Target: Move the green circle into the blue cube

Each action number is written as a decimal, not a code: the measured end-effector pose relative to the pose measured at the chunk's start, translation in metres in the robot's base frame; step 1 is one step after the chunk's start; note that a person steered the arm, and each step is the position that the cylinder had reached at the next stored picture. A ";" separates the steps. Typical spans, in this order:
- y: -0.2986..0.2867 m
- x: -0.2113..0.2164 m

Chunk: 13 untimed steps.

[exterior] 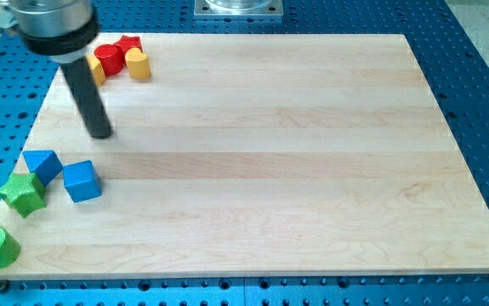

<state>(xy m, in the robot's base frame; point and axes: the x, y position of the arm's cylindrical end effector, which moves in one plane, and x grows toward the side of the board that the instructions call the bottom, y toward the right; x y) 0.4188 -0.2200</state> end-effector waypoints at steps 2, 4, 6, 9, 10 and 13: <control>-0.030 0.051; -0.018 0.041; -0.047 0.007; -0.083 0.061; -0.079 0.086; -0.084 0.075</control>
<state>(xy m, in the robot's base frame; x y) 0.4933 -0.3038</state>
